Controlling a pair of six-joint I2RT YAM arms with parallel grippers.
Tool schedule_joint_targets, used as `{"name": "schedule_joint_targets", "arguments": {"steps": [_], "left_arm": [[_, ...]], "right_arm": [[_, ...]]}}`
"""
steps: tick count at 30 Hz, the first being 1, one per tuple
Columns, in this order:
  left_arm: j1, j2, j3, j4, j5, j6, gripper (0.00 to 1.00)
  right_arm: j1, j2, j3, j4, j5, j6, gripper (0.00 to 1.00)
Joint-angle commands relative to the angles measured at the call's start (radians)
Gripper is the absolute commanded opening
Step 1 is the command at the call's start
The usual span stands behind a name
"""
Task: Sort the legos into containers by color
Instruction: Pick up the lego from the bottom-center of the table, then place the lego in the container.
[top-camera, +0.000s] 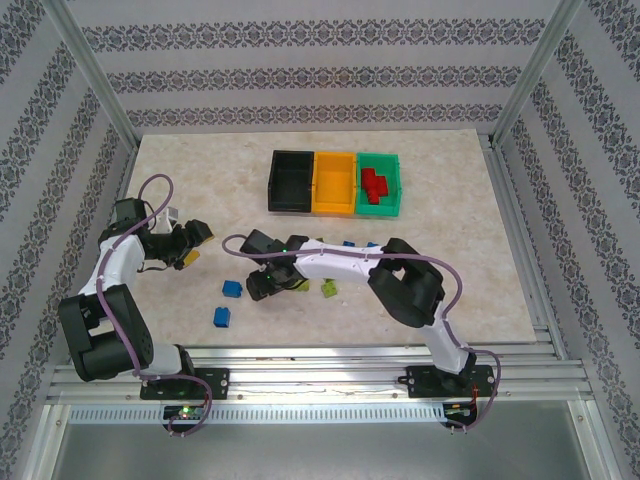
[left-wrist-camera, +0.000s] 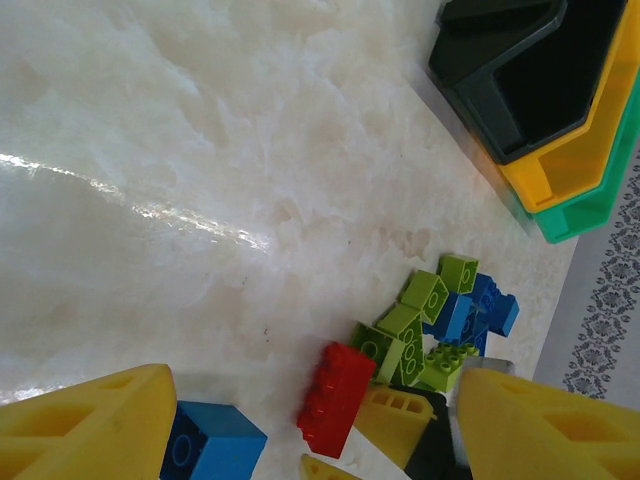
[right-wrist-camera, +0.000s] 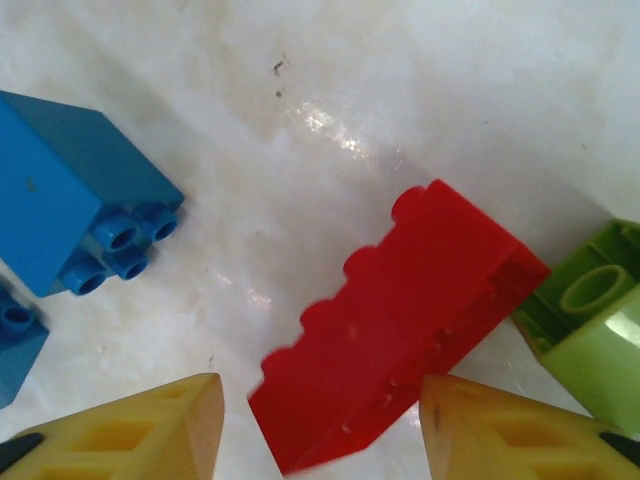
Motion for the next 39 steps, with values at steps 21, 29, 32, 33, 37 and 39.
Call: {"name": "schedule_joint_targets", "arguments": {"steps": [21, 29, 32, 33, 37, 39], "left_arm": [[0.013, -0.018, -0.009, 0.011, 0.046, -0.003, 0.74], [0.014, -0.022, -0.015, 0.012, 0.045, -0.004, 0.74], [0.013, -0.021, -0.013, 0.012, 0.044, -0.005, 0.74], [0.012, -0.022, -0.011, 0.012, 0.043, -0.004, 0.74], [0.013, -0.019, -0.009, 0.008, 0.044, -0.002, 0.74], [0.013, -0.022, -0.01, 0.008, 0.043, 0.0, 0.74]], "right_arm": [[-0.055, -0.034, -0.023, 0.013, 0.048, -0.038, 0.2], [-0.111, -0.216, -0.173, 0.254, -0.059, 0.006, 0.17], [-0.162, -0.312, -0.262, 0.402, -0.06, 0.006, 0.17], [-0.183, -0.332, -0.28, 0.424, -0.053, 0.013, 0.17], [-0.308, -0.403, -0.347, 0.495, -0.073, 0.027, 0.17], [-0.389, -0.422, -0.367, 0.503, -0.106, 0.035, 0.17]]}}
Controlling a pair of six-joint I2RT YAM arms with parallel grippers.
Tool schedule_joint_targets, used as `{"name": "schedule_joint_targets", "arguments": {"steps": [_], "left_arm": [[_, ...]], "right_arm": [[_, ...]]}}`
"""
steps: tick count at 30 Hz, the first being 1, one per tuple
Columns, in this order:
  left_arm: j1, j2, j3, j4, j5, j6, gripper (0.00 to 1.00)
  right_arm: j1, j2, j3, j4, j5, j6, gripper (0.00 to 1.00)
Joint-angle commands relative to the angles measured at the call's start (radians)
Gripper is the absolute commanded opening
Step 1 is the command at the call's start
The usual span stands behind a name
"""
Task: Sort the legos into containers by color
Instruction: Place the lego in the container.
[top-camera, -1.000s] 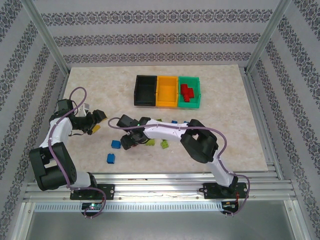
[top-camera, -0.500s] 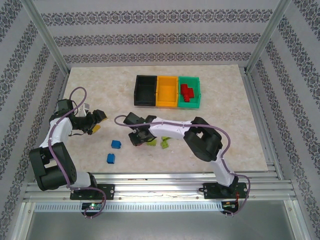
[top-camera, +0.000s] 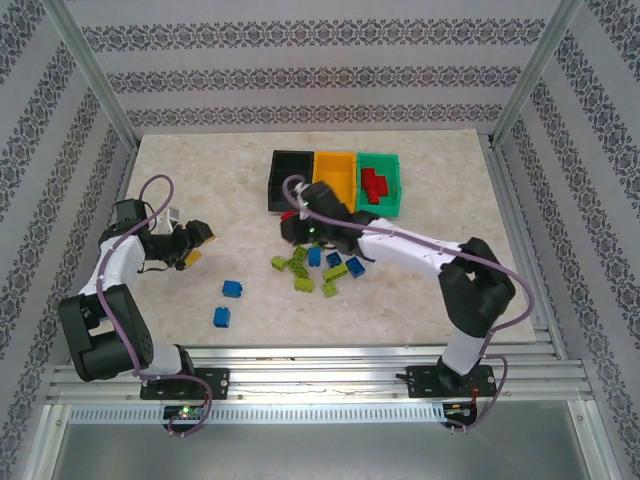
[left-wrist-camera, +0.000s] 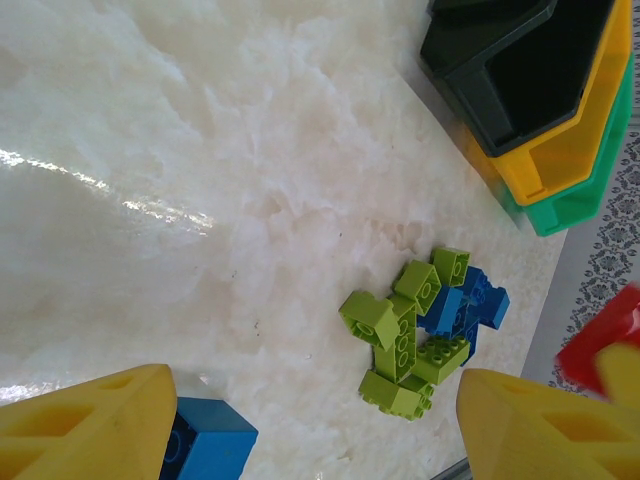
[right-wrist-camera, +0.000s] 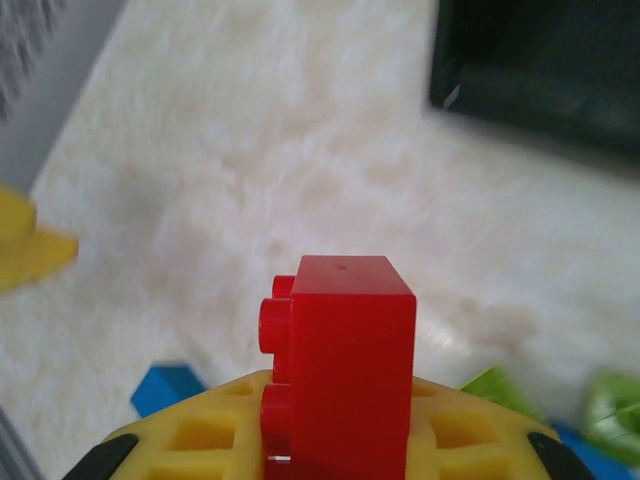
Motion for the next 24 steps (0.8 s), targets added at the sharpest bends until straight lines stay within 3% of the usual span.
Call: {"name": "schedule_joint_targets", "arguments": {"steps": [1, 6, 11, 16, 19, 24], "left_arm": [[0.013, -0.022, -0.003, 0.008, 0.022, 0.001, 0.74], [0.014, -0.021, -0.003, 0.007, 0.025, 0.001, 0.74], [0.014, -0.016, -0.003, 0.005, 0.023, 0.003, 0.74], [0.014, -0.022, -0.004, 0.0, 0.02, 0.006, 0.74], [0.013, -0.023, -0.005, -0.002, 0.014, 0.006, 0.74], [0.013, -0.021, -0.004, -0.003, 0.012, 0.008, 0.74]], "right_arm": [[-0.119, -0.034, -0.042, 0.062, -0.05, 0.032, 0.17], [-0.334, -0.023, -0.065, 0.081, -0.137, 0.058, 0.17], [-0.514, 0.088, 0.029, 0.035, -0.195, 0.048, 0.17], [-0.603, 0.198, 0.173, -0.082, -0.178, -0.017, 0.23], [-0.63, 0.234, 0.23, -0.138, -0.172, -0.046, 0.39], [-0.629, 0.176, 0.17, -0.119, -0.185, -0.058, 0.44]]}}
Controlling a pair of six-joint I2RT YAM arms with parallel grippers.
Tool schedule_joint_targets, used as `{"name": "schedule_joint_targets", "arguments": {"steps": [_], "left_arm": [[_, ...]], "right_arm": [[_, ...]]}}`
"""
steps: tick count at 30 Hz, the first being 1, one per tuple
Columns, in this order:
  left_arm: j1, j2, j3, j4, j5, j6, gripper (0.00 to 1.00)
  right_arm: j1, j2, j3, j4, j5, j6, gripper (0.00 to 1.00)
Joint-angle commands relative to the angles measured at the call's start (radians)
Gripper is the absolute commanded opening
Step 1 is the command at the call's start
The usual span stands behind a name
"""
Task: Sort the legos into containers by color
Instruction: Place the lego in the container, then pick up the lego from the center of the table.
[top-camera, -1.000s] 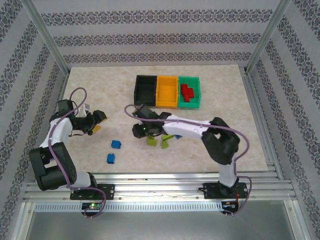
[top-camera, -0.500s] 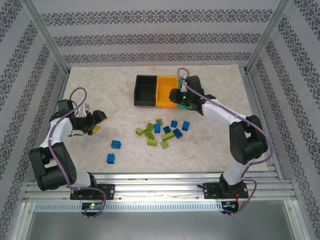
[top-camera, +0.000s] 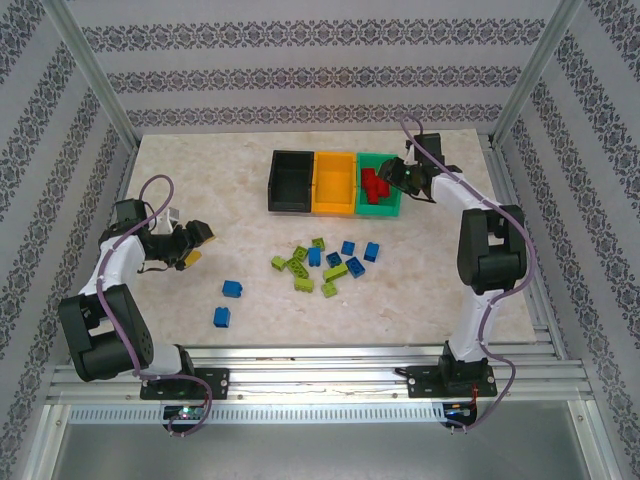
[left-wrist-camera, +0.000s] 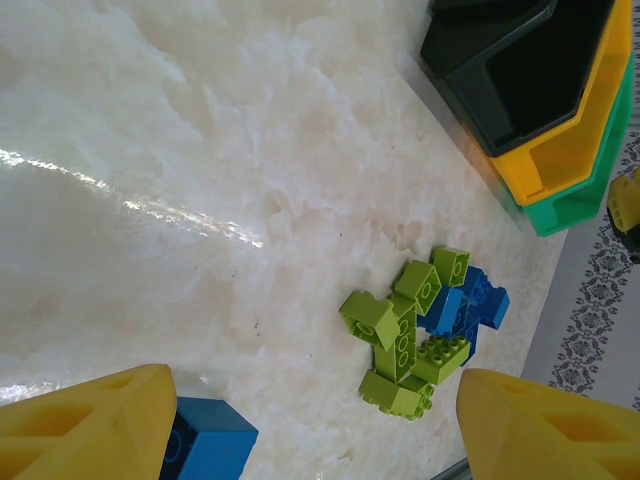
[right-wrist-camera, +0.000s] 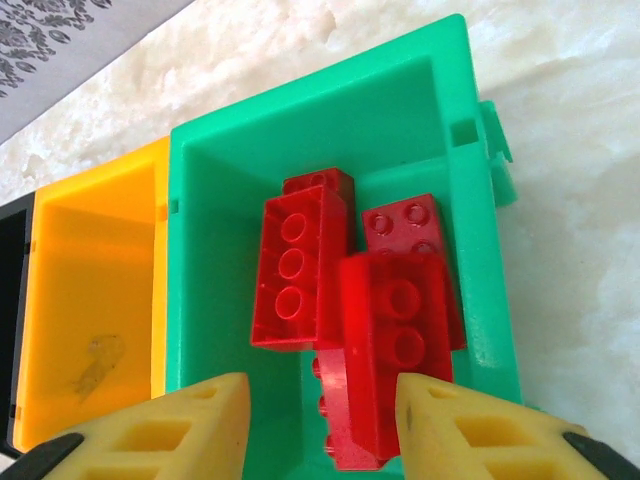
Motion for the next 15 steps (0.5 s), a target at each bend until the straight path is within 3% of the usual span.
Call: {"name": "schedule_joint_targets", "arguments": {"steps": [1, 7, 15], "left_arm": [[0.014, -0.018, -0.002, -0.003, 0.012, 0.007, 0.74], [0.014, -0.009, -0.001, -0.002, 0.015, 0.006, 0.74], [0.014, -0.002, 0.004, 0.004, 0.019, 0.003, 0.74]], "right_arm": [[0.012, -0.069, -0.035, -0.032, -0.028, -0.04, 0.44], [0.078, -0.225, -0.211, -0.064, -0.037, -0.113, 0.44], [0.225, -0.365, -0.43, -0.194, 0.09, -0.163, 0.5]]}}
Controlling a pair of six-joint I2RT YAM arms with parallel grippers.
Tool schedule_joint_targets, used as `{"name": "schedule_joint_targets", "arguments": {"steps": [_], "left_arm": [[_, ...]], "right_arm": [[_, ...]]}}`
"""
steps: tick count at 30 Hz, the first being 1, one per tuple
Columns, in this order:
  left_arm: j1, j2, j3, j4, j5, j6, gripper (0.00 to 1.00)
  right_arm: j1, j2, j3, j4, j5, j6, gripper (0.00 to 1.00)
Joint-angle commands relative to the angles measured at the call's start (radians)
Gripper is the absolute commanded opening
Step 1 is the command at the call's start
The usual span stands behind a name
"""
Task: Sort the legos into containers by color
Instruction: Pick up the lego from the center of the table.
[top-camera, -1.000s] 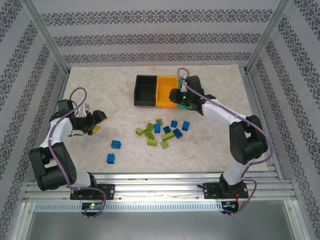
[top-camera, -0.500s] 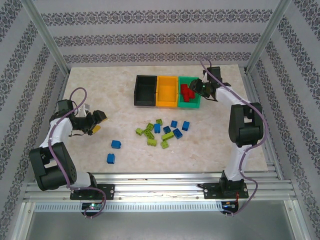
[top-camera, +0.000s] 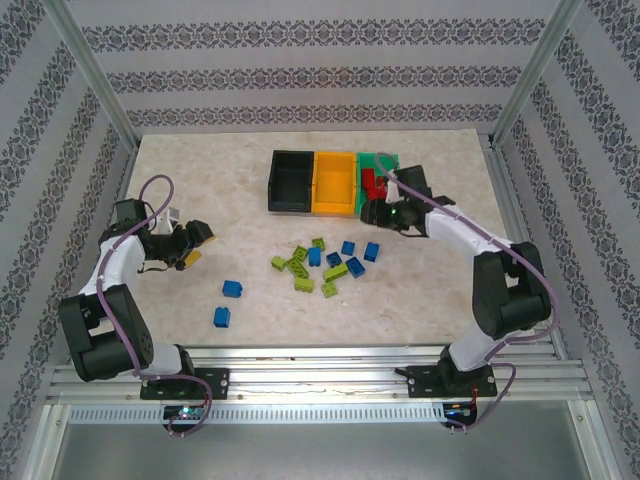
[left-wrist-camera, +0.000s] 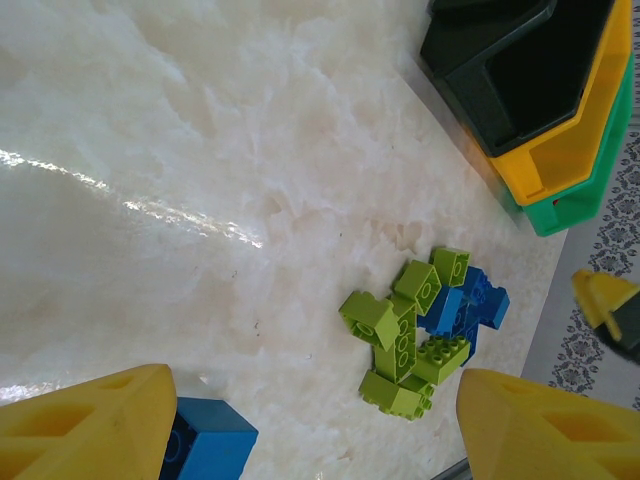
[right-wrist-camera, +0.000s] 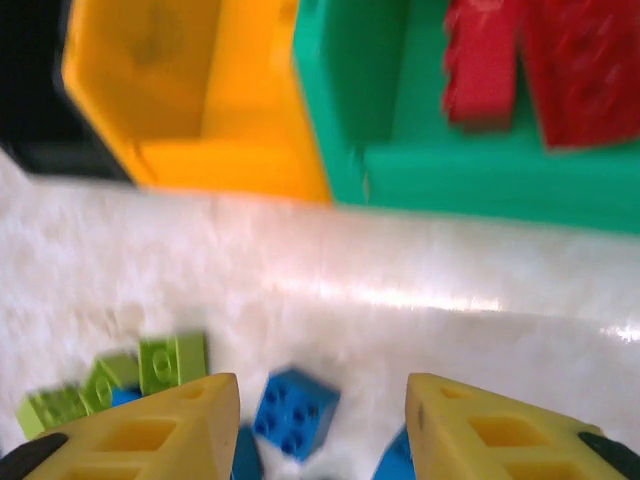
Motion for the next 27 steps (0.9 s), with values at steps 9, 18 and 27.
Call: {"name": "schedule_joint_targets", "arguments": {"steps": [9, 18, 27], "left_arm": [[0.013, -0.003, 0.001, 0.012, 0.036, -0.003, 0.74], [0.013, -0.012, 0.0, 0.013, 0.039, -0.003, 0.74], [0.013, -0.012, -0.002, 0.016, 0.05, -0.002, 0.74]], "right_arm": [[0.143, -0.034, -0.107, -0.107, 0.147, -0.051, 0.53], [0.178, 0.074, 0.028, -0.273, 0.311, -0.017, 0.58], [0.201, 0.085, 0.061, -0.321, 0.421, 0.005, 0.63]]}}
